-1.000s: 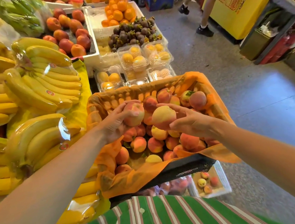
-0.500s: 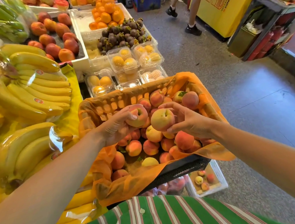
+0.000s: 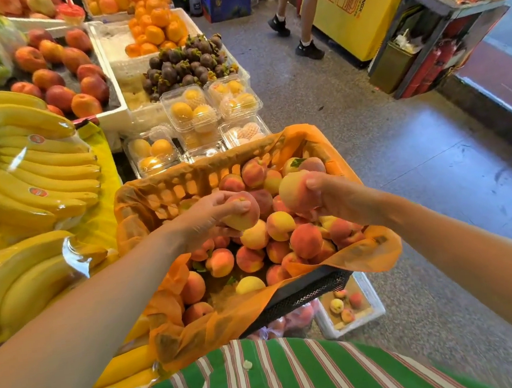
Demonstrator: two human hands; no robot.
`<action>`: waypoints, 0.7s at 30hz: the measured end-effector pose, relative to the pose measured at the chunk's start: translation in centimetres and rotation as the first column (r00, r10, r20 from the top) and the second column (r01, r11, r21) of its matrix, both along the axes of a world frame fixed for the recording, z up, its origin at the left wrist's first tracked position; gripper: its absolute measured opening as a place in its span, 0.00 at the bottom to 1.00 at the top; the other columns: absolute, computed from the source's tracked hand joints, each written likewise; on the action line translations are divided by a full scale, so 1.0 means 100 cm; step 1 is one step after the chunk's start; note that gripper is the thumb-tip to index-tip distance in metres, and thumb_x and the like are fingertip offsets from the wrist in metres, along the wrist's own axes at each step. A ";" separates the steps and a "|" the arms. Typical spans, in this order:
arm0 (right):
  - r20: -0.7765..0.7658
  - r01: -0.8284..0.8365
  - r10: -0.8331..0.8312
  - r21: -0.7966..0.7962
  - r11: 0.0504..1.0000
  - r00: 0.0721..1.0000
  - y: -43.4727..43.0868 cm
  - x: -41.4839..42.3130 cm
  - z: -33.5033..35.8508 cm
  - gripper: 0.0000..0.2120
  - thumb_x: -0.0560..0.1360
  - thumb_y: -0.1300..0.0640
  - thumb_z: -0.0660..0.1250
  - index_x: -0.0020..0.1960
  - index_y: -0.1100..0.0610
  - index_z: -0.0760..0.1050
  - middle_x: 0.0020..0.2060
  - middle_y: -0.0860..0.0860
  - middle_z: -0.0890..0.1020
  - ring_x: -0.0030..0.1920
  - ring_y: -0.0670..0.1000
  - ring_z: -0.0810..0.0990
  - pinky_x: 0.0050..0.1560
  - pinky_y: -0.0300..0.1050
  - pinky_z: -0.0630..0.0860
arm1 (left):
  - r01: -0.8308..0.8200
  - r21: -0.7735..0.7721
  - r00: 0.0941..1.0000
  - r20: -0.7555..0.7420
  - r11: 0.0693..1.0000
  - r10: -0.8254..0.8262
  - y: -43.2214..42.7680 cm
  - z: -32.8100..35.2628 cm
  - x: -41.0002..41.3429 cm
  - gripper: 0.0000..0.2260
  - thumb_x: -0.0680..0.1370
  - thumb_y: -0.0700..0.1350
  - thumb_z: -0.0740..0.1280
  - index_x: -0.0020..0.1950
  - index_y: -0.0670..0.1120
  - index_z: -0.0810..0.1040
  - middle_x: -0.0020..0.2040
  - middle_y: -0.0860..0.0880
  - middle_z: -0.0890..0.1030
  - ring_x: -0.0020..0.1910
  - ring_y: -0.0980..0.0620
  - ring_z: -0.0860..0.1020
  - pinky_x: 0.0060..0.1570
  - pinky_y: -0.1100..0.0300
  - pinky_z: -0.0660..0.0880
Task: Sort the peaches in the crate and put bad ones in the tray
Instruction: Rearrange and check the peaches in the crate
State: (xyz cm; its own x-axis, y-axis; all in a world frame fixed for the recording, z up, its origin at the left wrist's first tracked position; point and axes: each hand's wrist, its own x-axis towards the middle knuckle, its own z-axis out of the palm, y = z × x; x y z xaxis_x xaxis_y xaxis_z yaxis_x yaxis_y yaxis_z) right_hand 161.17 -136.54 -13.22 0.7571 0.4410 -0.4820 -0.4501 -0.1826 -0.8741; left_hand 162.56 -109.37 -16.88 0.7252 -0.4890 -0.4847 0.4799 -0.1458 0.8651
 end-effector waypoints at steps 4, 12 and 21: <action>0.140 -0.137 0.221 -0.451 0.882 0.965 -0.030 -0.005 0.024 0.25 0.70 0.43 0.70 0.64 0.46 0.69 0.58 0.49 0.75 0.52 0.45 0.79 0.49 0.39 0.78 | 0.071 0.141 0.994 0.067 0.987 -0.081 -0.016 -0.004 0.003 0.24 0.70 0.51 0.74 0.62 0.46 0.74 0.58 0.45 0.78 0.56 0.48 0.78 0.53 0.56 0.78; 0.281 -0.033 0.407 -0.788 0.614 0.869 -0.057 -0.001 0.010 0.27 0.72 0.48 0.73 0.69 0.46 0.68 0.57 0.48 0.75 0.56 0.52 0.76 0.54 0.43 0.73 | 0.118 0.243 0.974 0.163 0.963 -0.160 -0.037 -0.010 0.010 0.19 0.70 0.51 0.76 0.59 0.53 0.78 0.56 0.46 0.78 0.56 0.48 0.77 0.53 0.55 0.78; 0.266 0.019 0.630 -0.928 0.371 0.730 -0.064 0.015 -0.010 0.30 0.71 0.45 0.72 0.70 0.48 0.67 0.59 0.52 0.70 0.58 0.52 0.70 0.59 0.50 0.72 | -0.050 0.470 0.817 0.527 0.881 -0.234 -0.071 -0.024 0.033 0.25 0.71 0.52 0.74 0.66 0.48 0.75 0.58 0.47 0.76 0.57 0.48 0.74 0.54 0.55 0.73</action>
State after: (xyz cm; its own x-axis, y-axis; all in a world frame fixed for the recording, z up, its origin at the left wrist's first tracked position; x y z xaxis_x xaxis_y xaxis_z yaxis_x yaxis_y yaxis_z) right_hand 162.64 -142.94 -14.21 0.8902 0.3112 -0.3328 0.2653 -0.9478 -0.1766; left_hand 165.85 -116.50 -19.25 0.8955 -0.4018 -0.1912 -0.0971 -0.5958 0.7973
